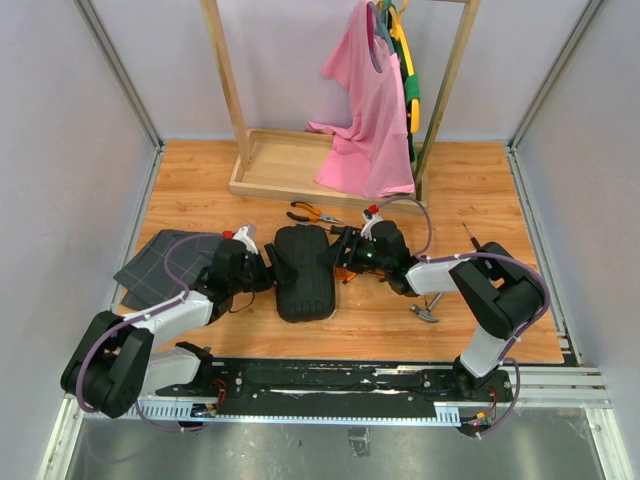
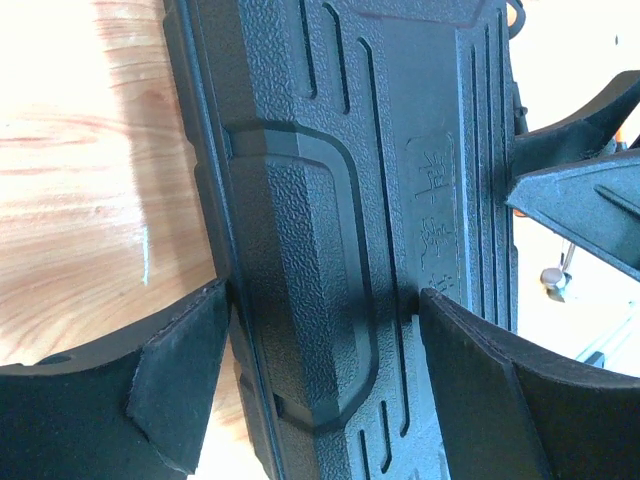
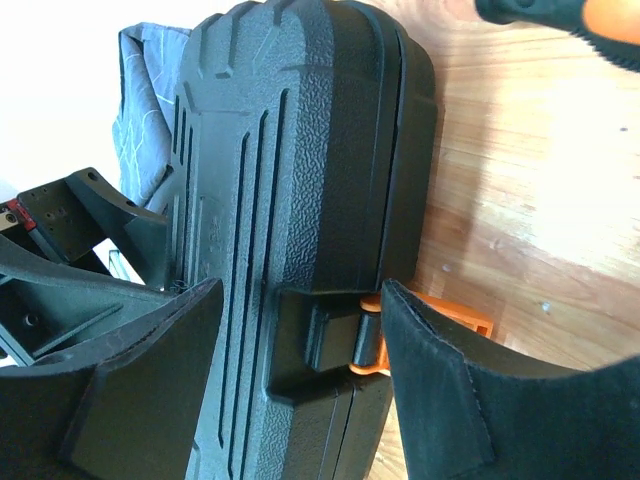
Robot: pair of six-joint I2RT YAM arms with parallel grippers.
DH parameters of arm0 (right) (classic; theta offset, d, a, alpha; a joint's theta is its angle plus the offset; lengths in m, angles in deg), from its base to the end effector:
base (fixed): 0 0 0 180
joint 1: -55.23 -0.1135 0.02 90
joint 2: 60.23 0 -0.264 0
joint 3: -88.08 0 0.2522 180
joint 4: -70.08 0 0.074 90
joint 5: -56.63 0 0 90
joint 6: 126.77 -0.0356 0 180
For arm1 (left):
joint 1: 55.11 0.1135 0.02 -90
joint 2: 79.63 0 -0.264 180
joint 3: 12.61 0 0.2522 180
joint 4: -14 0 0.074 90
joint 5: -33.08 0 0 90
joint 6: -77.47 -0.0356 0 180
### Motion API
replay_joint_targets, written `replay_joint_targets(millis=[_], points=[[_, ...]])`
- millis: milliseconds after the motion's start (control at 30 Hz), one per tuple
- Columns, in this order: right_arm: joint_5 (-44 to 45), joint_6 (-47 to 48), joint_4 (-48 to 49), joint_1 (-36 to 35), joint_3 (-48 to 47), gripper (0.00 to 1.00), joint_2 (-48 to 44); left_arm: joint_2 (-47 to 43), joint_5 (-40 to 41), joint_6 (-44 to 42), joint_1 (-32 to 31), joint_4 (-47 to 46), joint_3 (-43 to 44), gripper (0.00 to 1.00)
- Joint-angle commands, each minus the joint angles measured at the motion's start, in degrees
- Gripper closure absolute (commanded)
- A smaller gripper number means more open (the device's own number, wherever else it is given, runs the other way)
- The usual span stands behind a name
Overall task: Sort the tools into containers
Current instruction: Open the storage box at the center of the board.
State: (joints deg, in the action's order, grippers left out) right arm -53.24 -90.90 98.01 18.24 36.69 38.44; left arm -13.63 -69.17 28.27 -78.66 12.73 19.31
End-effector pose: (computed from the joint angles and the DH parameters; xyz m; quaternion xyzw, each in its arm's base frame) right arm 0.2581 0.2096 0.1536 0.0211 0.8095 0.5052 0.2983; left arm 0.1922 -0.0920 0.1544 -0.0804 0.8708 -0.3327 0.3529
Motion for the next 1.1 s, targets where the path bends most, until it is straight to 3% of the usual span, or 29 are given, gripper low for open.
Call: replay_joint_targets(millis=[0,333,633,1067], points=[[-0.4,1.7,-1.4,1.5,1.3,0.34,-3.0,3.2,0.0,0.5,-1.7,-4.6,3.8,0.22],[-1.8,2.3,-3.6,2.0,0.4,0.28,-1.6,2.0,2.2,-1.1,-1.7,-2.5,3.7,0.21],[-3.6,2.0,-2.8,1.9,-0.2,0.28,-1.1,2.3,2.8,-1.3,-1.7,-2.5,2.5,0.37],[-5.9,0.4,-1.7,0.6,-0.8,0.3,-3.6,2.4,2.2,-1.4,-1.7,-3.5,1.6,0.39]])
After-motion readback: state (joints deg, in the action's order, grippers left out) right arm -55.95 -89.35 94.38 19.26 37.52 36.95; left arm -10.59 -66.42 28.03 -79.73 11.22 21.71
